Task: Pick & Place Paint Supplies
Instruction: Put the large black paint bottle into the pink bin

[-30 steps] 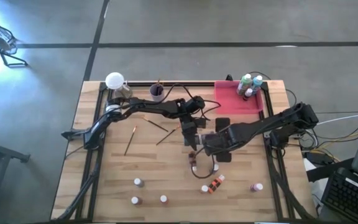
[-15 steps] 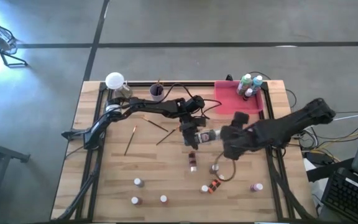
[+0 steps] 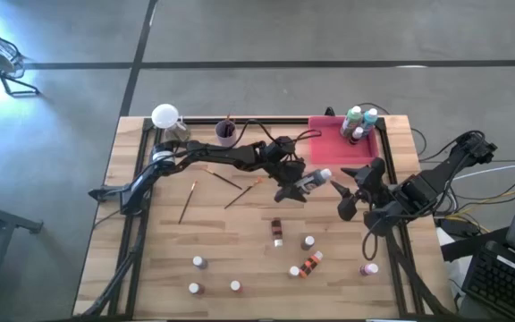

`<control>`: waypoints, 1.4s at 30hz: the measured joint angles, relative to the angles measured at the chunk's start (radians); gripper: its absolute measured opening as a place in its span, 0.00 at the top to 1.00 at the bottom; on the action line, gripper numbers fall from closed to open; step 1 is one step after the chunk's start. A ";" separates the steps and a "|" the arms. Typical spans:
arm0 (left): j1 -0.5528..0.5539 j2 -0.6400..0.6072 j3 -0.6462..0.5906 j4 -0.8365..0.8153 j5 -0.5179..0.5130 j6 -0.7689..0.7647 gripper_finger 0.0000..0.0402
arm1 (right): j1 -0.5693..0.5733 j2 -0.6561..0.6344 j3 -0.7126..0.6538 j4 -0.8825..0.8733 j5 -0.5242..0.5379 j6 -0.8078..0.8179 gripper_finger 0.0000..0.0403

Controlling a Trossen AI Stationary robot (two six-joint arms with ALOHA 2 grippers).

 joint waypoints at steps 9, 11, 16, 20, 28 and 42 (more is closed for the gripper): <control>-0.053 0.000 0.000 0.086 -0.116 0.139 0.51 | 0.000 -0.098 -0.110 0.104 -0.006 -0.010 0.37; -0.063 0.000 0.000 0.096 -0.134 0.162 0.51 | 0.000 -0.109 -0.127 0.138 -0.005 -0.005 0.36; -0.082 0.000 0.000 0.129 -0.262 0.216 0.51 | 0.000 -0.114 -0.159 0.271 -0.005 -0.105 0.34; -0.081 0.000 0.000 0.130 -0.305 0.237 0.51 | 0.000 -0.115 -0.154 0.356 0.035 -0.214 0.31; -0.060 -0.003 -0.004 0.178 -0.353 0.236 0.51 | 0.000 -0.109 -0.111 0.363 -0.050 -0.302 0.22; -0.054 -0.008 -0.013 0.302 -0.282 0.259 0.51 | 0.000 -0.106 -0.120 0.364 -0.051 -0.342 0.20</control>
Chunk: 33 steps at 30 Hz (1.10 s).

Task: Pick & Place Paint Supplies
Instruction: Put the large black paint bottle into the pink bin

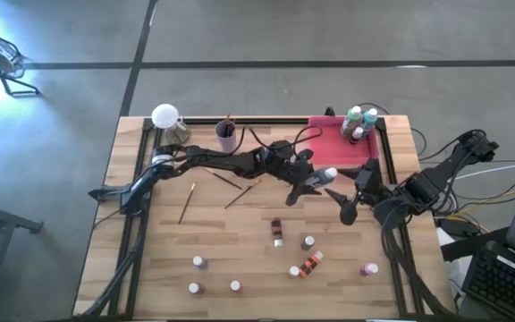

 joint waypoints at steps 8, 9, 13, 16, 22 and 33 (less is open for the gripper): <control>-0.004 -0.001 0.000 0.011 0.032 0.006 0.51 | 0.000 0.000 -0.001 0.000 0.036 -0.001 0.29; -0.004 -0.001 0.000 0.013 0.032 0.006 0.51 | 0.000 0.001 -0.001 0.000 0.048 0.000 0.30; -0.005 -0.001 0.000 0.031 0.050 0.007 0.51 | -0.001 0.006 -0.001 0.004 0.068 0.001 0.35; -0.006 -0.004 0.000 0.049 0.058 0.007 0.51 | -0.001 0.013 -0.001 0.014 0.082 0.009 0.38; -0.008 -0.005 0.000 0.049 0.057 0.014 0.51 | -0.001 0.036 -0.001 0.034 0.124 0.017 0.43; -0.011 -0.005 0.000 0.048 0.057 0.014 0.51 | -0.001 0.044 -0.001 0.062 0.146 0.023 0.48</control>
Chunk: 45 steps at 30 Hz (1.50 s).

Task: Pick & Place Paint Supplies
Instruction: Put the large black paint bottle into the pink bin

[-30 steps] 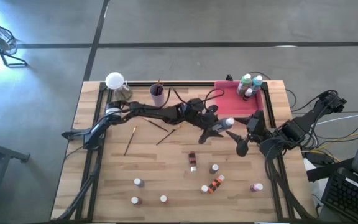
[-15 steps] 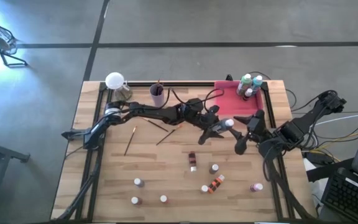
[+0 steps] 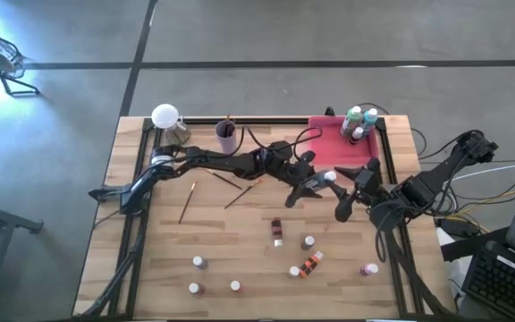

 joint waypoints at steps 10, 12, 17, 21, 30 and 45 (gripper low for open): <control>0.000 0.000 0.000 0.002 0.000 0.002 0.51 | 0.000 0.000 0.000 0.017 0.000 0.003 0.54; 0.000 0.000 0.000 0.001 0.000 0.003 0.51 | 0.000 0.000 0.000 0.018 0.000 0.003 0.55; 0.000 0.000 0.000 -0.001 0.000 0.004 0.51 | -0.001 0.000 -0.005 0.022 0.000 0.004 0.57; 0.000 0.000 0.000 -0.004 -0.001 0.003 0.51 | -0.012 0.000 -0.015 0.029 0.000 0.005 0.58; 0.000 0.000 0.000 -0.002 -0.002 0.003 0.51 | -0.028 0.000 -0.018 0.029 0.000 0.005 0.52; 0.000 0.000 0.000 -0.001 -0.002 0.002 0.51 | -0.029 0.000 -0.018 0.029 -0.001 0.005 0.56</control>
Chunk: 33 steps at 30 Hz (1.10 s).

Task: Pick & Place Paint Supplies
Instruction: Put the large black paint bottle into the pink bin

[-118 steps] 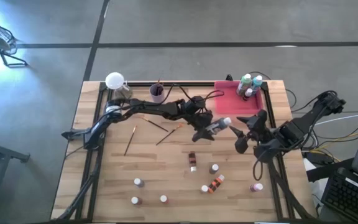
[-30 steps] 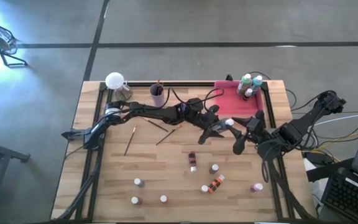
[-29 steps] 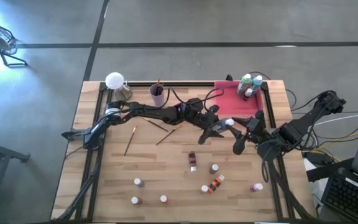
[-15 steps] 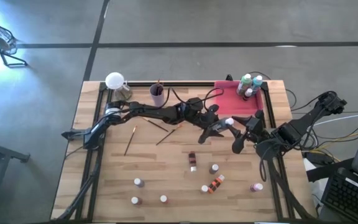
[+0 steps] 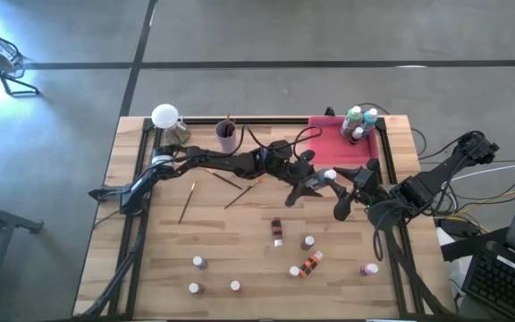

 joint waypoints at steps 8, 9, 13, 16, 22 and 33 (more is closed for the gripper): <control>0.000 0.000 0.000 0.004 -0.001 0.003 0.51 | 0.000 0.000 0.000 0.004 -0.004 0.002 0.72; 0.000 0.000 0.000 0.004 -0.001 0.003 0.51 | 0.000 0.000 0.000 0.004 -0.004 0.002 0.73; 0.000 0.000 0.000 0.004 -0.001 0.002 0.51 | 0.000 0.000 0.000 0.003 -0.003 0.002 0.73; 0.000 0.000 0.000 0.003 -0.002 -0.011 0.51 | 0.000 0.000 0.000 0.001 -0.003 0.003 0.70; -0.002 -0.002 0.000 -0.002 -0.012 -0.096 0.51 | 0.000 -0.002 0.000 0.000 0.005 0.006 0.70; 0.006 -0.091 0.004 -0.226 -0.290 0.044 0.28 | -0.002 0.000 -0.003 -0.014 0.008 -0.008 0.70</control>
